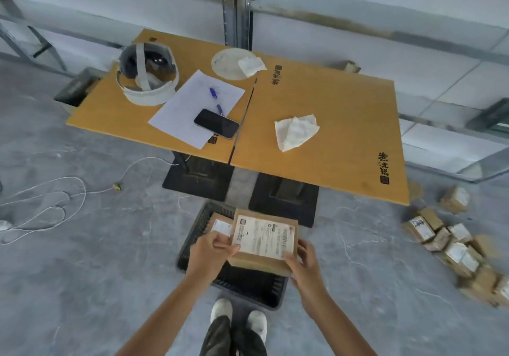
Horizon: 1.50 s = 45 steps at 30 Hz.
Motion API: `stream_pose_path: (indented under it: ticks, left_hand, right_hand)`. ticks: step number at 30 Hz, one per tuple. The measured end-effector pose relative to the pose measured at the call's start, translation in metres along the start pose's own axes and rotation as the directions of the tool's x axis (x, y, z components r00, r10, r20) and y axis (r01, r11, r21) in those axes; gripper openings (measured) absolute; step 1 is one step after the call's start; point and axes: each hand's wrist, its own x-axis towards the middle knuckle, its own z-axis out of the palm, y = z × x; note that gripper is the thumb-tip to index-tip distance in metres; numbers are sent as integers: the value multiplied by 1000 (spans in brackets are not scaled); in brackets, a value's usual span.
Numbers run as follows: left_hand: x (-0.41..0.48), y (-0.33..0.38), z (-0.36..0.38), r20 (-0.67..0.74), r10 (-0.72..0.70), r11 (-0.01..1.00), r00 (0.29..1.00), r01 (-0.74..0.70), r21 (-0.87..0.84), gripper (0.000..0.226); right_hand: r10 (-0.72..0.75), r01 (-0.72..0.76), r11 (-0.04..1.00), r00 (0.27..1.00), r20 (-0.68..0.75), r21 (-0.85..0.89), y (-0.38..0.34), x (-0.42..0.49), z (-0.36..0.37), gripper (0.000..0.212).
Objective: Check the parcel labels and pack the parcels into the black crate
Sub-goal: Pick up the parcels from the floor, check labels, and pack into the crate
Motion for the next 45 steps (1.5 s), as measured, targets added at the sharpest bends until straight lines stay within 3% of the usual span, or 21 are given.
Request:
stream_pose_path:
  ticks: [6,13,17,21,26,30,32,37,39,42,45]
  left_hand:
    - [74,-144,67,88,-166,977,982,152,147,18]
    - [252,-307,150,150,-190,930,970,129,344,29]
    - [348,-391,200,194,-322,851,927,193,488,23]
    - [400,-446,232,200,-366,844,909,233,484,22]
    - [405,-463,247,158,-424,797,892,284,533,52]
    - [391,-447,257,35,-381,815,924,317,485,49]
    - [386,-434,261,-2,-391,814,920,347,466,42]
    - [384,-425,266,107,-417,836,903,334,435,45]
    - [385,-429,258,144,-393,835,908,287,469,46]
    - [377,-426,236,187,-350,828,918,210,521,40]
    - [346,-393,205,235,-296,838,926,134,528,36]
  right_hand:
    - [266,-270,962,960,-83,-41,149,74,22,38]
    - [354,-365,930,921,-165,-46,326,253,74,53]
    - [334,-366,917,922,-194,-160,423,355,88,51]
    - [329,-392,882,909,-254,-262,487,416,103,49]
    - [271,-351,896,917,-291,-270,521,442,130,41]
    - [264,-352,916,890,-371,-191,524,439,135,38]
    - [306,-387,898,892,-331,-212,516,439,129,43]
    - [553,-536,795,833,-27,-284,496,433,117,76]
    - [586,-544,761,810,14,-353,493,429,114,82]
    - [569,-487,724,822,24,-489,479,408,104,84]
    - [483,-409,737,876,-4,-538,434,366,85,65]
